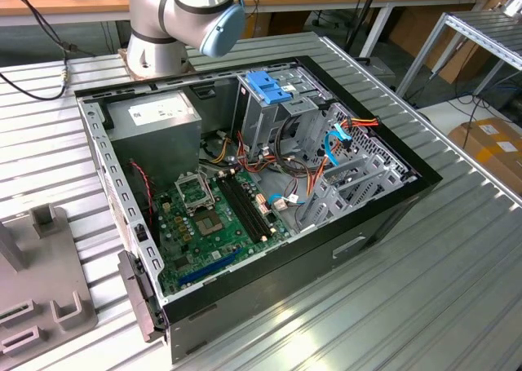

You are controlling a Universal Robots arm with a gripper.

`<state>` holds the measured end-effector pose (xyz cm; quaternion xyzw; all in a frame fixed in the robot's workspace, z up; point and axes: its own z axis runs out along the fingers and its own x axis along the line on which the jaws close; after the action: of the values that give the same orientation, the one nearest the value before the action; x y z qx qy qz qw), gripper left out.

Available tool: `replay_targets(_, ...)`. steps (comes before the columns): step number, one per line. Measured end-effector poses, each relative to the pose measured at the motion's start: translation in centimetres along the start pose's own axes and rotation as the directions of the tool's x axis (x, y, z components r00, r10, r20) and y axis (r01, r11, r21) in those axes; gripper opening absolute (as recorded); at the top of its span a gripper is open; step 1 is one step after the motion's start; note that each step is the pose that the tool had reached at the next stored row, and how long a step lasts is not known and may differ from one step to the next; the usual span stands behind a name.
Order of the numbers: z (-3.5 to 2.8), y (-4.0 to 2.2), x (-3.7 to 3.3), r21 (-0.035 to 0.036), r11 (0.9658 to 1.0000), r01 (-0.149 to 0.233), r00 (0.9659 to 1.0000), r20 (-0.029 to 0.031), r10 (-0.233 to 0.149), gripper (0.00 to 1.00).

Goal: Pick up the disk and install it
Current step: 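Pick up the disk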

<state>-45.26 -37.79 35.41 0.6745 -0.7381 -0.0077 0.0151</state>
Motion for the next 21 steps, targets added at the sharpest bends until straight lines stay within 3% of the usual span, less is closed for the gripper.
replay_targets(3,0.01,0.06,0.00,0.0063,1.0000,0.000,1.0000,0.0006,0.000,0.11)
replay_targets(9,0.01,0.13,0.01,0.0086,1.0000,0.000,1.0000,0.0008,0.000,0.11)
replay_targets(12,0.03,0.35,0.03,0.0180,0.9998,0.003,1.0000,0.0016,-0.003,0.11)
replay_targets(21,0.17,0.50,0.22,0.0197,0.9998,0.004,1.0000,0.0017,-0.004,0.11)
